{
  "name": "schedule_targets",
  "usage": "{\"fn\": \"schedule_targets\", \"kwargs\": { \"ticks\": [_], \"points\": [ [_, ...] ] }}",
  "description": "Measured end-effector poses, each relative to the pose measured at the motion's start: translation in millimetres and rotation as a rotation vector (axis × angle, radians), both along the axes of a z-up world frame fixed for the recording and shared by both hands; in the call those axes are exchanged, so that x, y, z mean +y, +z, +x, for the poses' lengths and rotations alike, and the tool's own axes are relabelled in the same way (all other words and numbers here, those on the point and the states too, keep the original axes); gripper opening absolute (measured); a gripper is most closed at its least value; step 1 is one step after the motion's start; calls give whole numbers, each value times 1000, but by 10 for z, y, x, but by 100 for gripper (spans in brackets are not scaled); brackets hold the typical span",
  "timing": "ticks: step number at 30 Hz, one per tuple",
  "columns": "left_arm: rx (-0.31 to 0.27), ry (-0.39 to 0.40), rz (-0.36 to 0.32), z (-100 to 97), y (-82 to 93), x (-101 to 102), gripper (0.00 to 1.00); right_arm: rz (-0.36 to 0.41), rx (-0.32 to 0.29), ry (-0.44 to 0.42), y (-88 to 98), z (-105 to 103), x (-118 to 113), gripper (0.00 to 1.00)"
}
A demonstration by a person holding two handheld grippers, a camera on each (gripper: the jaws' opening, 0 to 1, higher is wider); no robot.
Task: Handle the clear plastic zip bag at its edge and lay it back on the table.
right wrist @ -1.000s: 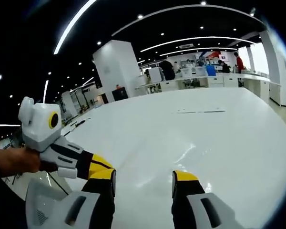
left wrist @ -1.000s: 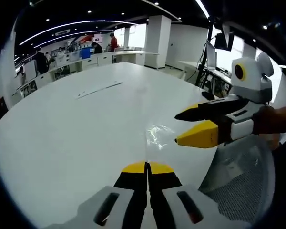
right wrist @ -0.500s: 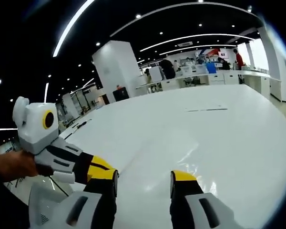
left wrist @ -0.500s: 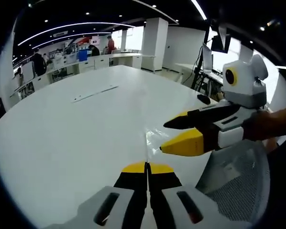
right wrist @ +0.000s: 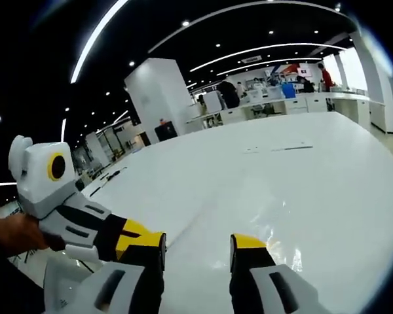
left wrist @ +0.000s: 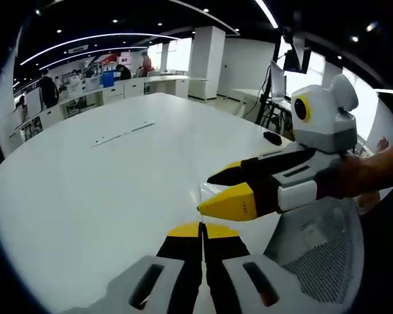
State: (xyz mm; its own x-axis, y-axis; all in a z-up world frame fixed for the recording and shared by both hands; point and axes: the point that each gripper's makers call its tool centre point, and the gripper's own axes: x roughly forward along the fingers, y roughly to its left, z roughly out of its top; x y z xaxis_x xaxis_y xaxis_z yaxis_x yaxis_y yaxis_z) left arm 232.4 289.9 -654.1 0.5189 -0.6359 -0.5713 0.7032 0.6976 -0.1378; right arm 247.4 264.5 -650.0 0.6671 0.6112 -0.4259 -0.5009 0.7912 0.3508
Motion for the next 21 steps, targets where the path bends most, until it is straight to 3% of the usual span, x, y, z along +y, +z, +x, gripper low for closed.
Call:
{"fn": "schedule_targets", "kwargs": {
  "ticks": [21],
  "points": [
    [-2,-38,-17,-184,68,-189,0,-8,1,5,3,3,14,20]
  ]
}}
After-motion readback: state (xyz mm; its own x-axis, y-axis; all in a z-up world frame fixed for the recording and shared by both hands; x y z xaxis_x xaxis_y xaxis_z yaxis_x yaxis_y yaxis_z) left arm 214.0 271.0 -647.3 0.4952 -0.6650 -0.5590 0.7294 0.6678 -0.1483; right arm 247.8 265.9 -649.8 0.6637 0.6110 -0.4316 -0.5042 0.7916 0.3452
